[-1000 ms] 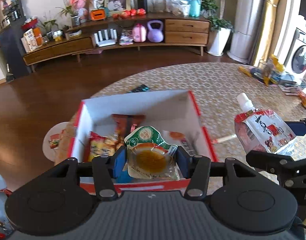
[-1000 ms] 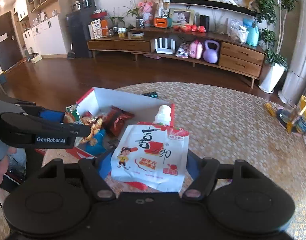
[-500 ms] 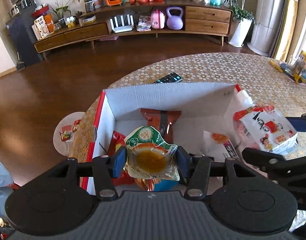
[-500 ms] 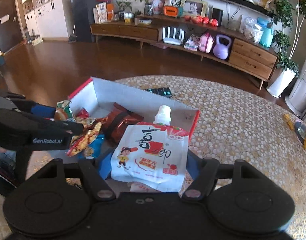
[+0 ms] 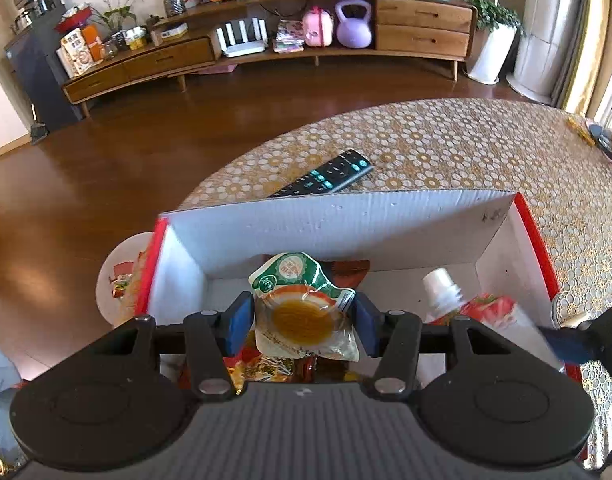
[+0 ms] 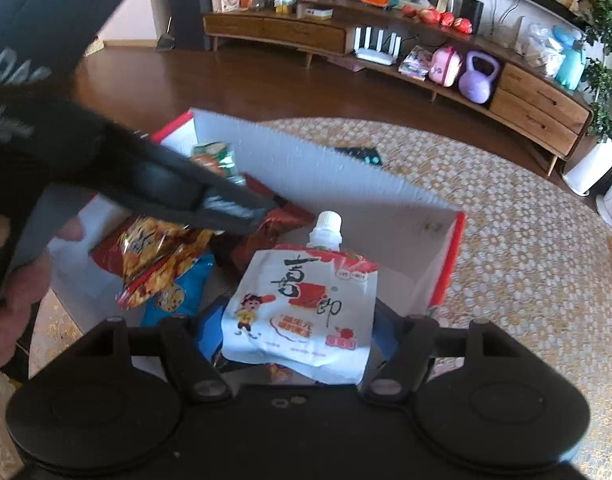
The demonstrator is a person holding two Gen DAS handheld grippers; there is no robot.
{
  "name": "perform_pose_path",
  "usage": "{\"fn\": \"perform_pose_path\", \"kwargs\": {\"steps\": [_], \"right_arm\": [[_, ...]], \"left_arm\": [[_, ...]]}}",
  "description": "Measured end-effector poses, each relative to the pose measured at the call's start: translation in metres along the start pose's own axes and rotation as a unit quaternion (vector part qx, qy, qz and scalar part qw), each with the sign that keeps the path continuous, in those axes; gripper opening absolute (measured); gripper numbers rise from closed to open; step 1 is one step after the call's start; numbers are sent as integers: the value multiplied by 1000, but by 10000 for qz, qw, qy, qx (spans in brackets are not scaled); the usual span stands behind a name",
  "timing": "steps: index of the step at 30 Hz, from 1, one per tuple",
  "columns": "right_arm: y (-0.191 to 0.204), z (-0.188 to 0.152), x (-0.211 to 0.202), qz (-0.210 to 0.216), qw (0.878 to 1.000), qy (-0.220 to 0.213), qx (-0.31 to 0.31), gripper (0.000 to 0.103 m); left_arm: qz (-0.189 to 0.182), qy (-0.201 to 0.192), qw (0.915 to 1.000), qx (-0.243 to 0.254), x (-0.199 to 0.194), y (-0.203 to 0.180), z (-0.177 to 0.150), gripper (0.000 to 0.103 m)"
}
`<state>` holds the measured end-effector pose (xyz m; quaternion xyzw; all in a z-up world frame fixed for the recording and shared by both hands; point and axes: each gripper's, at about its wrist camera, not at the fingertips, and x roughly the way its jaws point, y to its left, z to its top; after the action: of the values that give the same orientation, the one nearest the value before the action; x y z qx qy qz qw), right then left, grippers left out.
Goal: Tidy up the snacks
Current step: 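Carry the pastry with the left gripper while the right gripper carries the pouch over the box, then open the left gripper over the box while the right gripper releases the pouch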
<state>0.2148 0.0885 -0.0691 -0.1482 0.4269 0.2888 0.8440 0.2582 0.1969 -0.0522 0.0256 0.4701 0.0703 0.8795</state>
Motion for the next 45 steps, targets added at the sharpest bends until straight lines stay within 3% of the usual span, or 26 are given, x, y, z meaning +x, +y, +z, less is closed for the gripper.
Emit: {"fn": "perform_pose_path", "kwargs": {"steps": [10,14,18,25,29,36,45], "right_arm": [[8,-7,21,32,9996,292,-24,72],[11,-8,19,70,9996,285,-24,72],[16,-7,10,8,9997,179,-140,77],[15,-13,-7,-37,9999,107,-69,84],[15,-17,-19,-59,10000,51,-23,88],[8,-17,-46,-83,9998,-179,76,101],[1,-32,-94,-56,9988,-458,131,102]], "left_arm": [[-106,273,9993,221,30,-19,-8,54],[-71,356,9992,193,36,-20,-15,56],[-103,361,9992,123,33,-20,-18,61],[-102,205,9997,90,13,-19,-20,63],[-115,31,9999,60,-4,-19,-21,77],[-167,-245,9996,15,-38,-19,-26,77],[-356,-523,9980,-49,-79,-26,-37,77]]}}
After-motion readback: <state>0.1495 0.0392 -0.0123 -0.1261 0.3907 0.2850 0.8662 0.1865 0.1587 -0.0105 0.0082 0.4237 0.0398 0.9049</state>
